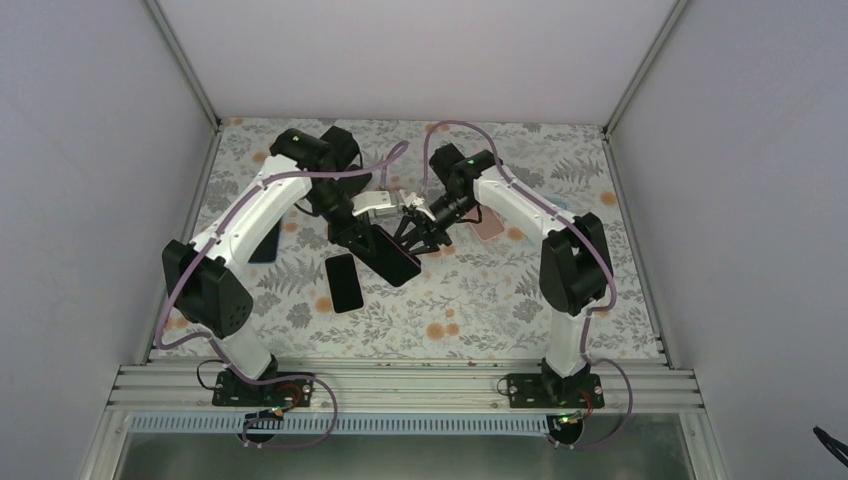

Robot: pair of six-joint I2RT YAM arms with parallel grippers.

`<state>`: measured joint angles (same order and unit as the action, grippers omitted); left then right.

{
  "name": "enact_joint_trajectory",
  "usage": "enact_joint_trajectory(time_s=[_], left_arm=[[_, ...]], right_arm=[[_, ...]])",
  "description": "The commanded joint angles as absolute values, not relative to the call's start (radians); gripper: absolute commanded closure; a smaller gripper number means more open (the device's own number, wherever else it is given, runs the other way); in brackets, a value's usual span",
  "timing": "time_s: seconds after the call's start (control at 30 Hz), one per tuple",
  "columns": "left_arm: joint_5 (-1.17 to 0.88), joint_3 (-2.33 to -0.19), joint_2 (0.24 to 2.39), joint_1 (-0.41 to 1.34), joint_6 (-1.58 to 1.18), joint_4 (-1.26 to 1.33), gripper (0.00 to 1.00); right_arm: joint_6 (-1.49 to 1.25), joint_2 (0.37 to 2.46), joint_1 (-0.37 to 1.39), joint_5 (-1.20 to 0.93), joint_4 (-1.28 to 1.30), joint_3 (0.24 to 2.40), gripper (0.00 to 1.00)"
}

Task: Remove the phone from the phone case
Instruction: Remove the phone case from the phone.

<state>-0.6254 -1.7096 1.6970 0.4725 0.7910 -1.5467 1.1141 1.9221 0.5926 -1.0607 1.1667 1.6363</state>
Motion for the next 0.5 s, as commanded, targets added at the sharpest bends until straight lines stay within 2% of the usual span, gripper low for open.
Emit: enact_joint_trajectory(time_s=[0.0,0.13,0.2,0.27,0.33,0.4,0.43,0.47], left_arm=[[-0.794,-1.782,1.695,0.441,0.706,-0.883,0.98],[-0.792,-1.785,1.689,0.409,0.715,-0.880,0.98],[-0.784,-1.796,1.695,0.396,0.728,-0.896,0.98],[-0.764,-1.832,1.711,0.389,0.747,-0.927,0.97],[-0.735,-1.881,1.732,0.384,0.758,-0.970,0.92],[-0.726,-1.948,1.753,0.379,0.768,-1.029,0.74],[-0.726,-1.990,1.763,0.376,0.767,-1.060,0.59],[-0.720,-2.035,1.772,0.374,0.767,-1.094,0.36]], right_arm=[[1.137,1.925,0.803,-1.332,1.285,1.667,0.63],[1.116,1.901,0.797,-1.328,1.285,1.674,0.79],[1.111,1.886,0.791,-1.321,1.285,1.674,0.95],[1.091,1.872,0.778,-1.313,1.285,1.677,0.97],[1.073,1.858,0.757,-1.299,1.285,1.679,0.97],[1.056,1.851,0.725,-1.290,1.285,1.683,0.97],[1.048,1.849,0.707,-1.284,1.285,1.685,0.96],[1.042,1.844,0.685,-1.277,1.285,1.688,0.97]])
